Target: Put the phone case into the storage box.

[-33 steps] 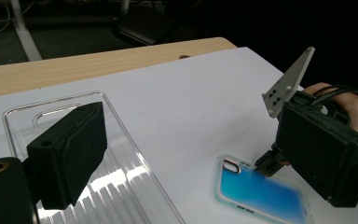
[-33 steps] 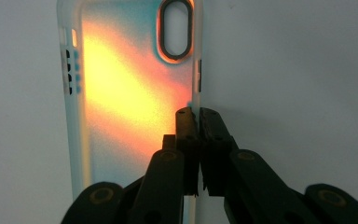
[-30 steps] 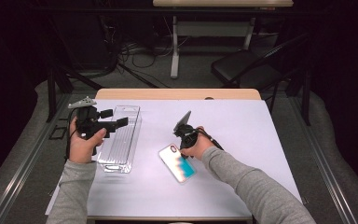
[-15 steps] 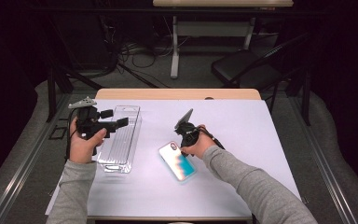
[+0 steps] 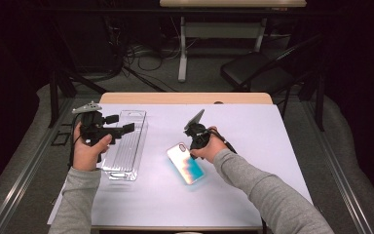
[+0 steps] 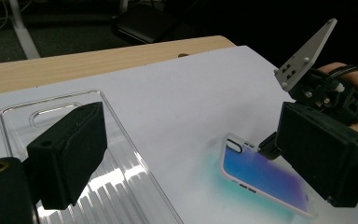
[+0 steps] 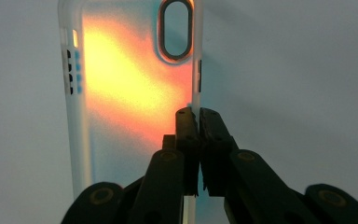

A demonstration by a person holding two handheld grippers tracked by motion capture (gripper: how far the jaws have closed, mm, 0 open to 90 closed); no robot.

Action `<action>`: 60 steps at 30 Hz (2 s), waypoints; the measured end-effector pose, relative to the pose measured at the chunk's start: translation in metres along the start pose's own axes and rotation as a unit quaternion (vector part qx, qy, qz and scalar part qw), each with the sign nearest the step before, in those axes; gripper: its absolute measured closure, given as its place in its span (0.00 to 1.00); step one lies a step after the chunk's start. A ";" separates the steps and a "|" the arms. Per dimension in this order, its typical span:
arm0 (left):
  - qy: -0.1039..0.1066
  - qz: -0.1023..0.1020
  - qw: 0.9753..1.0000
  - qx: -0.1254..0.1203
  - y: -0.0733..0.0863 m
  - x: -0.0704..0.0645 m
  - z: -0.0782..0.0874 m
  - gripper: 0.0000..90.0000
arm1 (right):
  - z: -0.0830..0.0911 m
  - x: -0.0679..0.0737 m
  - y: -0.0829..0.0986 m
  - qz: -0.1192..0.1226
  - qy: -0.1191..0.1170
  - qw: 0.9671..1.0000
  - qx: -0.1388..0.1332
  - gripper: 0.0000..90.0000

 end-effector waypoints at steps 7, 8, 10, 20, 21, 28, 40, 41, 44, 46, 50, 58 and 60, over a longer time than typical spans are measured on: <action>0.001 0.002 1.000 -0.003 -0.001 -0.001 0.001 0.11 | 0.019 0.005 -0.012 0.002 0.005 1.000 -0.010 0.97; 0.001 0.002 1.000 -0.003 -0.001 -0.001 0.001 0.11 | 0.021 0.005 -0.013 0.002 0.005 1.000 -0.010 0.97; 0.001 0.002 1.000 -0.003 -0.001 -0.001 0.001 0.11 | 0.023 0.006 -0.015 0.004 0.003 1.000 -0.011 0.97; 0.001 0.001 1.000 -0.003 0.000 -0.001 0.000 0.11 | 0.038 0.011 -0.032 0.009 0.010 0.999 -0.041 0.97; 0.001 0.001 1.000 -0.003 0.000 -0.001 0.000 0.11 | 0.040 0.011 -0.033 0.008 0.009 0.999 -0.042 0.97; 0.001 0.000 1.000 -0.005 -0.001 -0.002 0.001 0.11 | 0.048 0.014 -0.041 0.007 0.009 0.997 -0.073 0.97; 0.002 -0.001 1.000 -0.004 -0.001 -0.006 0.000 0.11 | 0.058 0.016 -0.052 0.026 0.023 0.988 -0.148 0.97; 0.002 -0.001 1.000 -0.004 -0.001 -0.006 0.000 0.12 | 0.060 0.017 -0.052 0.028 0.028 0.987 -0.154 0.97; 0.002 -0.004 1.000 -0.003 -0.001 -0.008 -0.001 0.13 | 0.060 0.018 -0.053 0.032 0.031 0.985 -0.166 0.97; 0.003 -0.006 1.000 -0.003 -0.001 -0.009 -0.001 0.13 | 0.060 0.019 -0.054 0.042 0.035 0.981 -0.184 0.97; 0.004 -0.009 1.000 -0.003 -0.002 -0.012 -0.002 0.14 | 0.061 0.021 -0.055 0.046 0.041 0.978 -0.201 0.97; 0.009 -0.012 1.000 -0.003 -0.002 -0.018 -0.003 0.16 | 0.064 0.025 -0.058 0.055 0.041 0.970 -0.233 0.97; 0.014 -0.013 1.000 -0.006 -0.003 -0.020 -0.004 0.17 | 0.065 0.027 -0.058 0.055 0.040 0.968 -0.241 0.97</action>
Point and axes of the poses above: each handheld gripper's, and its own axes: z roughly backward along the jaws, y roughly out of its underside, x roughly to its left, the point moved 7 cm from there along -z, roughly forward along the jaws, and after that the axes turned 5 degrees about -y, right-handed, at the moved point
